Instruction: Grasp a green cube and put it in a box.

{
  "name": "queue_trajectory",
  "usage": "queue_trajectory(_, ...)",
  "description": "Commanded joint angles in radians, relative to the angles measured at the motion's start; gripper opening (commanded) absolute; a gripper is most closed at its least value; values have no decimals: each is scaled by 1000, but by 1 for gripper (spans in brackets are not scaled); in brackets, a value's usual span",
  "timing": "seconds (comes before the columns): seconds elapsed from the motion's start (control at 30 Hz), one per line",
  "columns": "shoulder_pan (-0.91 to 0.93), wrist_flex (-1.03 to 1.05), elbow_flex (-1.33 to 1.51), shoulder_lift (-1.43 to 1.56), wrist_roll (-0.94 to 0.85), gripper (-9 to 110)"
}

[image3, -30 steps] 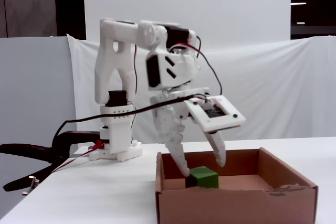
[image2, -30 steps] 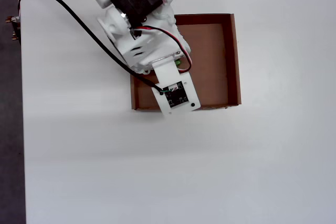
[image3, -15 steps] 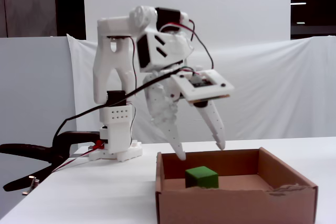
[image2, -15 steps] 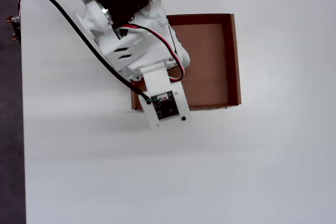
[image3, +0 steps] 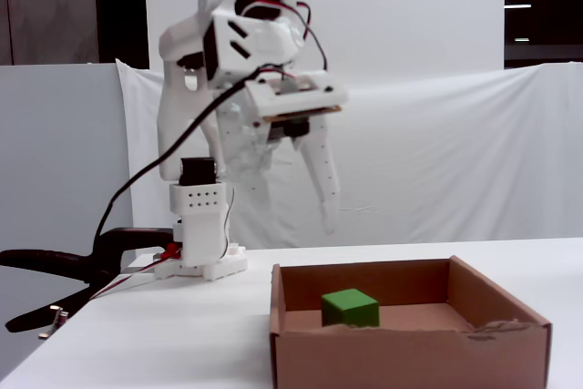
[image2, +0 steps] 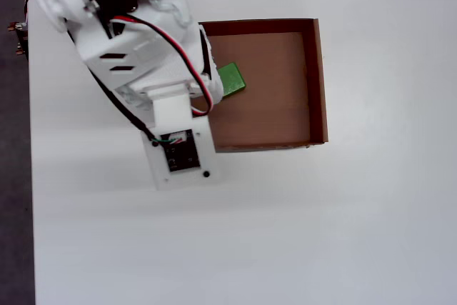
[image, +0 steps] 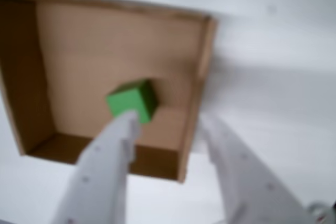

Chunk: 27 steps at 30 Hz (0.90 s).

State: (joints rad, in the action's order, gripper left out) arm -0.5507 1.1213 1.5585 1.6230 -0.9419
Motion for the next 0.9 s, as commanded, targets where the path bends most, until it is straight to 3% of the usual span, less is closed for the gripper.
queue_trajectory(0.0,40,25,-48,78,-11,14)
queue_trajectory(0.2,132,17,29,161,-43,14)
queue_trajectory(0.43,222,-67,311,396,-164,14)
queue_trajectory(0.87,319,-118,733,696,-184,15)
